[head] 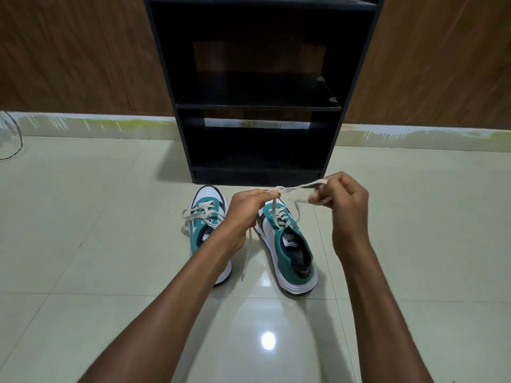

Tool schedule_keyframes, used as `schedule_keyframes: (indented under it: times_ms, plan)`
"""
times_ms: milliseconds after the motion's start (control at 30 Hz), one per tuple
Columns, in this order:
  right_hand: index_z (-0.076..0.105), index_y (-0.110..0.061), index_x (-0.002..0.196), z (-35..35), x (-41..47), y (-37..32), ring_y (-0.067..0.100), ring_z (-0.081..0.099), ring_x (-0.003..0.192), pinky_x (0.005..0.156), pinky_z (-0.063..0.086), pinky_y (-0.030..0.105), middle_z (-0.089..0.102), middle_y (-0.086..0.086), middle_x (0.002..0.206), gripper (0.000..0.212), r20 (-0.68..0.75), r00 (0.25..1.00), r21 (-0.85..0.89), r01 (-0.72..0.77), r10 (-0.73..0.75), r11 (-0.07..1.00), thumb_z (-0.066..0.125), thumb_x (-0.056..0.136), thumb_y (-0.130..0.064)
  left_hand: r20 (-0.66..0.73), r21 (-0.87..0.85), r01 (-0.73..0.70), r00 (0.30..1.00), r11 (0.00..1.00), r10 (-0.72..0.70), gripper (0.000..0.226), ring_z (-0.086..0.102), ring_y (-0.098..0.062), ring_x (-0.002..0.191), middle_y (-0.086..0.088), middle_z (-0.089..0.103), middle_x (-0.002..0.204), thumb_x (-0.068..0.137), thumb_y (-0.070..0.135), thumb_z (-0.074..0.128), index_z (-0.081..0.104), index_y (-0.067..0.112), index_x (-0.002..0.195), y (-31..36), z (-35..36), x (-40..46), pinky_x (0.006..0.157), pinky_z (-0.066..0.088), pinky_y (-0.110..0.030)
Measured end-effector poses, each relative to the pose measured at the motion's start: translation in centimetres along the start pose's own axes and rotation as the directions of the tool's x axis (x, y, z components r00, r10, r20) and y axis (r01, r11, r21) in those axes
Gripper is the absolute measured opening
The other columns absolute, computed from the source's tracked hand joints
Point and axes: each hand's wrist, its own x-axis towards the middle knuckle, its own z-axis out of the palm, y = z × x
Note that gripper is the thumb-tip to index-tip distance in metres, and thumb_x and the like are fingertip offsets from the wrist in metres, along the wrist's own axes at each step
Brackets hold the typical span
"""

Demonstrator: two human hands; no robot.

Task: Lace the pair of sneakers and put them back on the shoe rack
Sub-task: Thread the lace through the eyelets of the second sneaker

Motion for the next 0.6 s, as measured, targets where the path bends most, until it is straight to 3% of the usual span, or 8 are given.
schedule_keyframes:
  times_ms: [100, 200, 300, 400, 467, 533, 600]
  plan:
    - [0.057, -0.014, 0.067, -0.7, 0.3, -1.1, 0.016, 0.051, 0.051, 0.051, 0.049, 0.033, 0.056, 0.001, 0.054, 0.015, -0.004, 1.000, -0.082, -0.026, 0.026, 0.996, 0.050, 0.079, -0.021, -0.001, 0.023, -0.008, 1.000, 1.000, 0.008, 0.023, 0.040, -0.006, 0.058, 0.022, 0.049, 0.040, 0.092, 0.024, 0.068, 0.078, 0.008, 0.104, -0.4, -0.1, 0.1, 0.054, 0.029, -0.028]
    - [0.062, -0.013, 0.085, -0.9, 0.2, -0.8, 0.016, 0.053, 0.045, 0.051, 0.054, 0.035, 0.064, 0.007, 0.063, 0.016, 0.036, 0.994, -0.248, -0.095, 0.107, 0.964, 0.063, 0.080, -0.028, 0.009, 0.019, -0.016, 1.000, 1.000, 0.016, 0.023, 0.037, -0.009, 0.060, 0.021, 0.047, 0.041, 0.091, 0.024, 0.067, 0.079, 0.007, 0.101, -0.5, 0.1, 0.1, 0.054, 0.028, -0.027]
    - [0.060, -0.018, 0.107, -0.6, 0.0, -0.3, 0.020, 0.066, 0.050, 0.051, 0.061, 0.036, 0.074, 0.011, 0.081, 0.039, 0.077, 0.967, -0.349, -0.203, 0.244, 0.915, 0.078, 0.081, -0.041, 0.018, 0.017, -0.018, 1.000, 1.000, 0.017, 0.022, 0.038, -0.010, 0.056, 0.017, 0.046, 0.046, 0.089, 0.026, 0.068, 0.079, 0.007, 0.095, -0.5, 0.3, 0.1, 0.052, 0.029, -0.026]
    - [0.061, -0.024, 0.112, -0.4, -0.3, 0.6, 0.015, 0.072, 0.053, 0.046, 0.054, 0.029, 0.076, 0.003, 0.082, 0.053, 0.085, 0.958, -0.508, -0.195, 0.274, 0.839, 0.083, 0.074, -0.054, 0.027, 0.031, -0.019, 0.999, 0.999, 0.018, 0.021, 0.039, -0.009, 0.053, 0.015, 0.049, 0.047, 0.087, 0.027, 0.070, 0.079, 0.009, 0.089, -0.5, 0.2, 0.1, 0.051, 0.030, -0.026]
    - [0.074, -0.021, 0.104, -0.4, -0.3, 1.2, 0.012, 0.070, 0.054, 0.053, 0.049, 0.024, 0.077, -0.002, 0.075, 0.041, 0.108, 0.965, -0.561, -0.138, 0.237, 0.816, 0.079, 0.080, -0.054, 0.031, 0.044, -0.015, 0.999, 0.999, 0.013, 0.020, 0.043, -0.006, 0.053, 0.018, 0.055, 0.047, 0.088, 0.027, 0.072, 0.080, 0.009, 0.091, -0.5, 0.0, 0.2, 0.052, 0.032, -0.025]
    - [0.082, -0.020, 0.098, -0.6, 0.0, 1.7, 0.015, 0.072, 0.074, 0.063, 0.048, 0.025, 0.078, -0.003, 0.078, 0.033, 0.095, 0.971, -0.570, -0.128, 0.220, 0.812, 0.074, 0.087, -0.049, -0.022, 0.051, -0.033, 0.999, 0.998, 0.034, 0.015, 0.054, 0.001, 0.056, 0.016, 0.066, 0.058, 0.089, 0.026, 0.074, 0.081, 0.013, 0.091, -0.7, -0.2, 0.4, 0.056, 0.038, -0.023]
    - [0.082, -0.019, 0.099, -0.8, 0.2, 2.1, 0.023, 0.071, 0.091, 0.073, 0.047, 0.027, 0.079, 0.002, 0.090, 0.030, 0.039, 0.979, -0.635, -0.132, 0.202, 0.761, 0.074, 0.088, -0.046, -0.158, 0.151, -0.112, 0.978, 0.982, 0.136, 0.012, 0.063, 0.001, 0.071, 0.010, 0.074, 0.077, 0.090, 0.025, 0.074, 0.081, 0.016, 0.092, -1.3, -0.5, 1.0, 0.069, 0.048, -0.025]
